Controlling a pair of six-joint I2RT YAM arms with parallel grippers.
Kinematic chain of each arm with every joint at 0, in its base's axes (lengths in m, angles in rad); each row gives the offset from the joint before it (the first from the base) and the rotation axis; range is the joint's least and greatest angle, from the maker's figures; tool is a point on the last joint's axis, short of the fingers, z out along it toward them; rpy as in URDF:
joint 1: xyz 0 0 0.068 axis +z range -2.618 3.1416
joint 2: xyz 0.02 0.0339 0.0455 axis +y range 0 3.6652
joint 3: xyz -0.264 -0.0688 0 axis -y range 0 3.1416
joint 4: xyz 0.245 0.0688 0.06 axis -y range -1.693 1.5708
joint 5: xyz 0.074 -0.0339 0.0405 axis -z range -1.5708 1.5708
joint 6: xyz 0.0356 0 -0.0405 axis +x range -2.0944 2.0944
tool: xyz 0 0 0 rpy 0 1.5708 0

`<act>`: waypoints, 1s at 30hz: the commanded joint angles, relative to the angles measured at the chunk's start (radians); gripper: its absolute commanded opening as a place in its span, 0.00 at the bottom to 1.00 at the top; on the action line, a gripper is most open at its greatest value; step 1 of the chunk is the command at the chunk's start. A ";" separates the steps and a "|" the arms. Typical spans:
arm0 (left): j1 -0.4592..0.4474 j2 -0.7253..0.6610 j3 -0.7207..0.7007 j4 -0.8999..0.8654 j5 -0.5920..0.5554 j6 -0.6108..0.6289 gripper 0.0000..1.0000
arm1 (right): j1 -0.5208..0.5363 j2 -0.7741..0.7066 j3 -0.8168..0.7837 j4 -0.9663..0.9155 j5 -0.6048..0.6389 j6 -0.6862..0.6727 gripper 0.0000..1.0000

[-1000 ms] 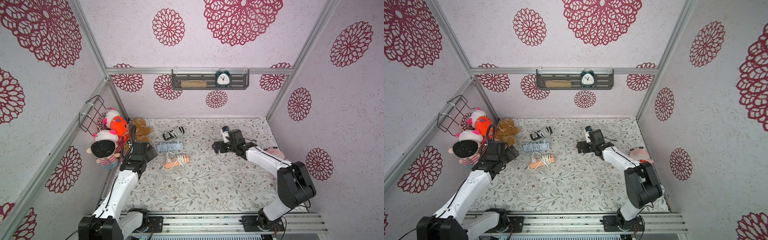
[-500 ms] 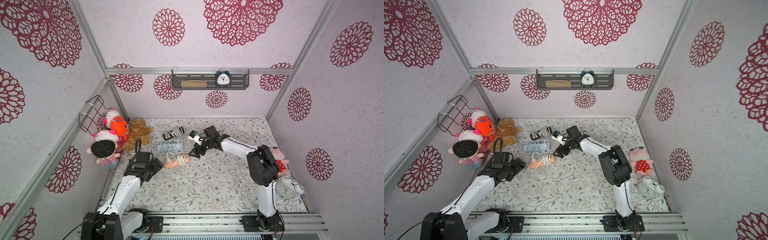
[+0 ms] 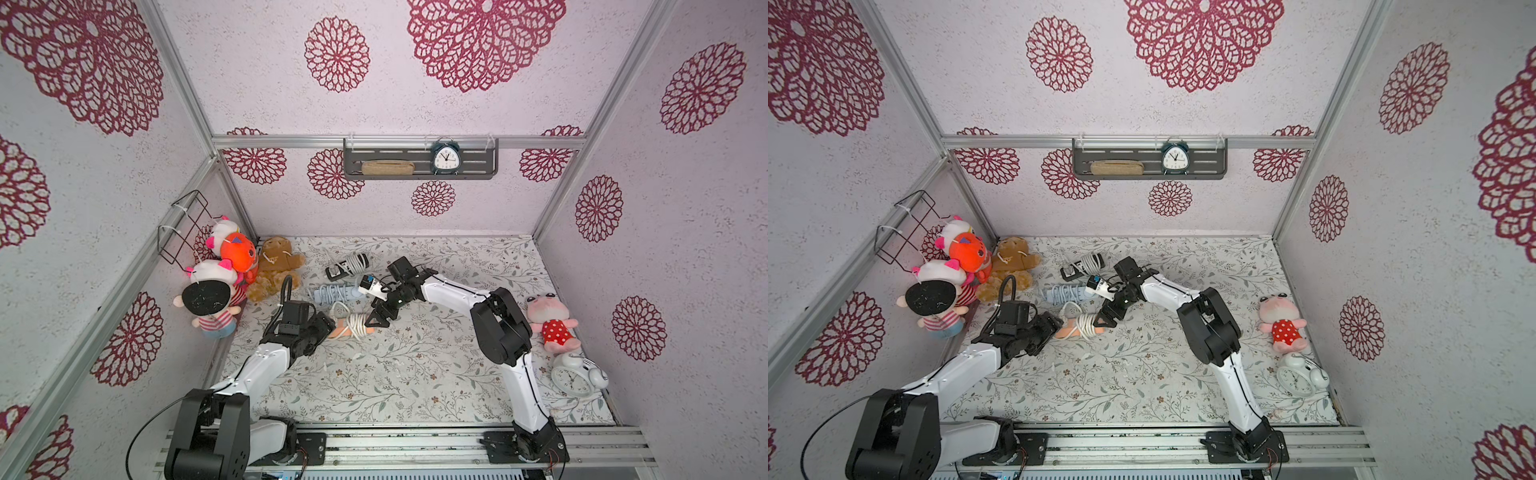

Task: Unwrap the cord wrapped around the power strip
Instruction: Adjust the power strip at the center of the board, then pick up the power strip from the center of the board.

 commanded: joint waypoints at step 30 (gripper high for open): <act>-0.328 -0.010 -0.062 0.240 -0.160 -0.449 0.97 | -0.107 -0.499 -0.521 0.156 0.326 0.417 0.93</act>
